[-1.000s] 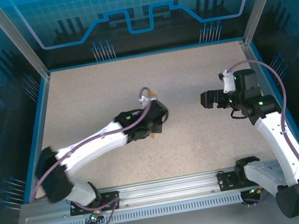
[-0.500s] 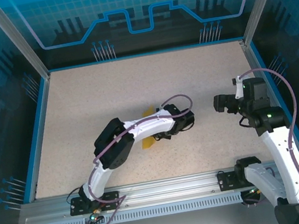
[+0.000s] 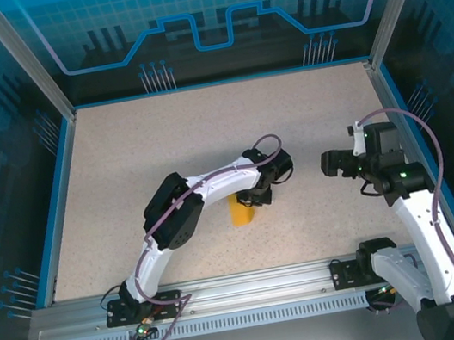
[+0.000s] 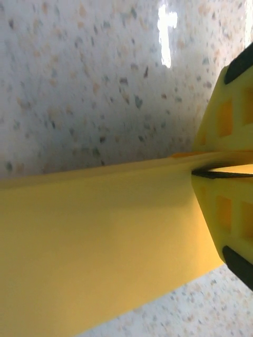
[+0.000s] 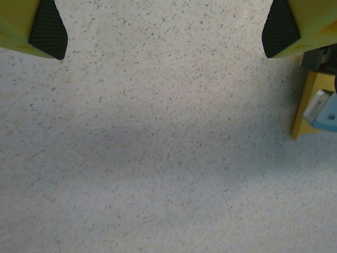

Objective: Fold a paper plane with a square sheet of paper (fold left side to right side)
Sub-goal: Turn over the paper at the center of the table, then third fold the triangle at the center of the table.

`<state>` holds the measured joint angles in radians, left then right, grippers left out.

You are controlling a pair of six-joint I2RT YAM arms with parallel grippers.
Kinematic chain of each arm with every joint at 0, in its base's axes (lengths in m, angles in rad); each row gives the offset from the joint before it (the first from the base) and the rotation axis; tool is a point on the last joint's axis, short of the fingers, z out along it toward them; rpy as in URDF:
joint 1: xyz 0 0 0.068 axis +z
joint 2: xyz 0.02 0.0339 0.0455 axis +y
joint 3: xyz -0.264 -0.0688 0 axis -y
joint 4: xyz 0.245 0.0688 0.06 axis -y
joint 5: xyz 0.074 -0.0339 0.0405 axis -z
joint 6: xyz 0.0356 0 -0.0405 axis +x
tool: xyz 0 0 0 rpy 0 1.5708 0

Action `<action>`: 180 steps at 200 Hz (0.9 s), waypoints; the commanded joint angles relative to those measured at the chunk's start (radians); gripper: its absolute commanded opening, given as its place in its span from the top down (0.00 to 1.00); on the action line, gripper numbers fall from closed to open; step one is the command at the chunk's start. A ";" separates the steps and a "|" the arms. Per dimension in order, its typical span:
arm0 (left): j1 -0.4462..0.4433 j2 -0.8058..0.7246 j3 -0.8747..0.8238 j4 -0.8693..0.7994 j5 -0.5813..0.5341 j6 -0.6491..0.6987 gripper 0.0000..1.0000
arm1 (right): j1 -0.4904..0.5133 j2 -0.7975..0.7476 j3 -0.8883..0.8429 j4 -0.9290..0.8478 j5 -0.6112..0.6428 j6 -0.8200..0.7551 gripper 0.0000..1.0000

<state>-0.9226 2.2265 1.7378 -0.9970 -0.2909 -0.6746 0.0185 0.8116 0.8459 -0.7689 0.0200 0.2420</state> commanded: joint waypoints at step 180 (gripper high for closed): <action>0.354 -0.594 -0.794 0.720 0.590 -0.011 0.33 | 0.450 0.785 0.205 0.261 -0.304 0.086 0.24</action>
<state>-0.5816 1.6005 0.9726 -0.3405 0.2306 -0.6682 0.4255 1.5494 0.9909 -0.5446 -0.3107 0.2955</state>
